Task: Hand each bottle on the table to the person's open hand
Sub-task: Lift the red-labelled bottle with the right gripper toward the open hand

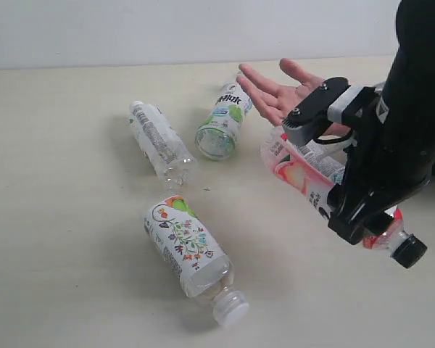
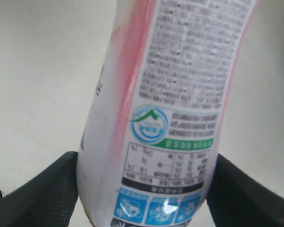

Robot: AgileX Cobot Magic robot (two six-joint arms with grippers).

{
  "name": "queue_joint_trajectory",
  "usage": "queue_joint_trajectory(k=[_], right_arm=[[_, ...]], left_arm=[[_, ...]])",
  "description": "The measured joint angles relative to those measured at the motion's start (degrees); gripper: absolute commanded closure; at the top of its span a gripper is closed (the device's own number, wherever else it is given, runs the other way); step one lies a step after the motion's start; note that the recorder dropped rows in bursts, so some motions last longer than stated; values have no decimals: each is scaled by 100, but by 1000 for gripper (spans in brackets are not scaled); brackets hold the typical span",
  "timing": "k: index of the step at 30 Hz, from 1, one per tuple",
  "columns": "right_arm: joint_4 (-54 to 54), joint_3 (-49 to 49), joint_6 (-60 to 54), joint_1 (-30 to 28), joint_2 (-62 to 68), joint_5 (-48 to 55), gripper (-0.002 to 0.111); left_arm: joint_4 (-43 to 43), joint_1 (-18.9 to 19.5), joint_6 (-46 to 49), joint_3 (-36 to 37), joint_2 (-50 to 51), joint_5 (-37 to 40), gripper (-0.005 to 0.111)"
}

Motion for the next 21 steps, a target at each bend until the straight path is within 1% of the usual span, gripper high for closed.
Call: queue_joint_trajectory(k=[6, 10, 18, 21], right_arm=[[61, 0, -29, 0, -435, 88, 108], [372, 0, -187, 0, -579, 245, 108], [355, 0, -223, 9, -877, 221, 108], [355, 0, -223, 9, -1011, 47, 108]], left_arm=[[0, 0, 0, 0, 0, 0, 107], [0, 0, 0, 0, 0, 0, 107], [0, 0, 0, 0, 0, 0, 107], [0, 0, 0, 0, 0, 0, 107]])
